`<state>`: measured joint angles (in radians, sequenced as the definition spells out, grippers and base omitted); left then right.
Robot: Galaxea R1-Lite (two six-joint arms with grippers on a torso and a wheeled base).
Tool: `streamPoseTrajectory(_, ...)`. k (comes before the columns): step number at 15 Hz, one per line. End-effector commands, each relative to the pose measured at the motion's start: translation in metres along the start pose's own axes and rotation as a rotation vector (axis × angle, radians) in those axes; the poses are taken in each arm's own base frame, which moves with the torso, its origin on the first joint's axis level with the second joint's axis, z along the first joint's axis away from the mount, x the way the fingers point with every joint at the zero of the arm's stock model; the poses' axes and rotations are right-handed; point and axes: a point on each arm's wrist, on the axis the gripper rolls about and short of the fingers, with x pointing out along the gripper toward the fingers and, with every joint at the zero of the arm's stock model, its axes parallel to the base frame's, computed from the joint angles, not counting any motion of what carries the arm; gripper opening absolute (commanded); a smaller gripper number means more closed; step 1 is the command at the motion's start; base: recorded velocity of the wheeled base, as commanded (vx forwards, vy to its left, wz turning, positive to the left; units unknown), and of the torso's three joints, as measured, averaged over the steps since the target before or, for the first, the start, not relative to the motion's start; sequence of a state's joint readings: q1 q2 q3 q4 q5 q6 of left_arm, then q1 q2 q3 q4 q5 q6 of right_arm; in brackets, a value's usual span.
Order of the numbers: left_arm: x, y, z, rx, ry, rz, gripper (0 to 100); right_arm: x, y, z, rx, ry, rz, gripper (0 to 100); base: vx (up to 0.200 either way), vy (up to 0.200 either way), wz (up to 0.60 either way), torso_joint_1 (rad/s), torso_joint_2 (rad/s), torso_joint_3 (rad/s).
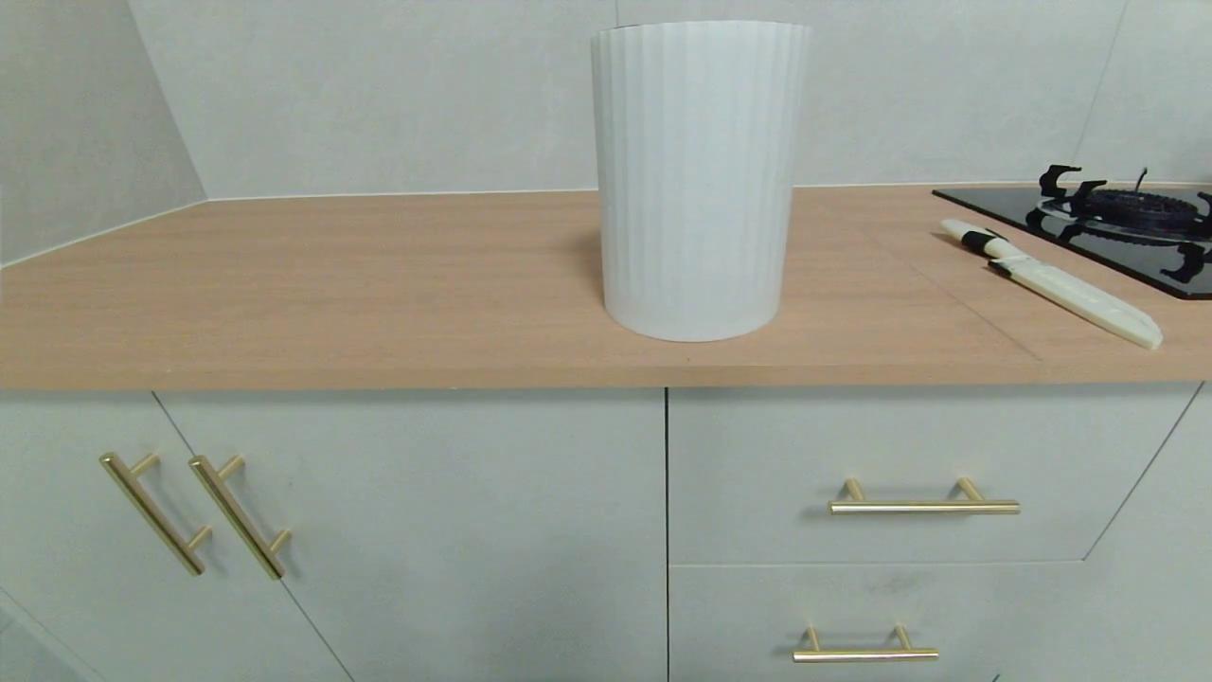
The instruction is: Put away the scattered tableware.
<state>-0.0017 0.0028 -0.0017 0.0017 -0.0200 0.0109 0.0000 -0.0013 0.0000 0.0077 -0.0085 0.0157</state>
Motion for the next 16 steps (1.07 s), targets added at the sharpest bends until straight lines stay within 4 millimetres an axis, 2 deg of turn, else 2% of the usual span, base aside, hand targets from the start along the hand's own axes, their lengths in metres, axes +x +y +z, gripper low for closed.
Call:
streamPoseTrajectory(1, 0.0000, 0.0000, 0.0000, 0.001, 0.000, 0.000, 100, 0.0001, 0.0000, 0.0000, 0.000, 0.001, 0.001, 100, 0.000, 0.000, 0.00, 0.000, 0.00, 0.000)
streamPoseTrajectory(13, 0.0000, 0.0000, 0.0000, 0.001, 0.000, 0.000, 100, 0.0001, 0.0000, 0.0000, -0.002, 0.001, 0.001, 100, 0.000, 0.000, 0.00, 0.000, 0.00, 0.000)
streamPoseTrajectory(16, 0.0000, 0.0000, 0.0000, 0.001, 0.000, 0.000, 100, 0.0001, 0.0000, 0.0000, -0.002, 0.001, 0.001, 100, 0.000, 0.000, 0.00, 0.051, -0.23, -0.168)
